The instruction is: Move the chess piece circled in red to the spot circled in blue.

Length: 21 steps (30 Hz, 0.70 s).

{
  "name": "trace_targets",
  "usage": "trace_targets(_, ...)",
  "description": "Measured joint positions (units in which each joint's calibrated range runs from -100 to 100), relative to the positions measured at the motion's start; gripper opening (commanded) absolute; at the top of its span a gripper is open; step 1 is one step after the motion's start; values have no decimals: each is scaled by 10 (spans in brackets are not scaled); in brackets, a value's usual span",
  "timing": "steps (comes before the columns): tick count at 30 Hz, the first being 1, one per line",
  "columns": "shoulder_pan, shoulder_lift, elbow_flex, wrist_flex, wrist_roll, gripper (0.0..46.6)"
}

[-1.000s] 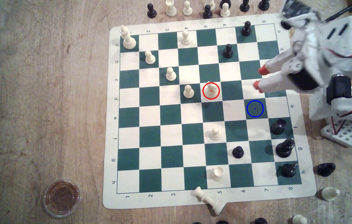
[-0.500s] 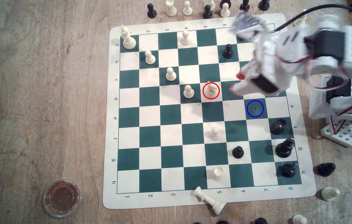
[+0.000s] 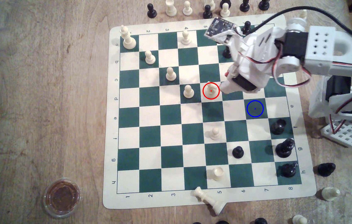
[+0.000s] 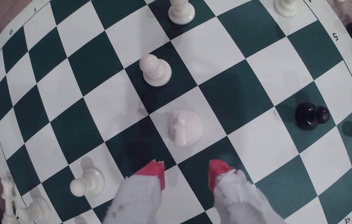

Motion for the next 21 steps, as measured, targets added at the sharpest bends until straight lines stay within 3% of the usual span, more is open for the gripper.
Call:
trace_targets(3, 0, 25, 0, -21, 0, 161)
trace_targets(21, -3, 110, 0, -104, 0, 149)
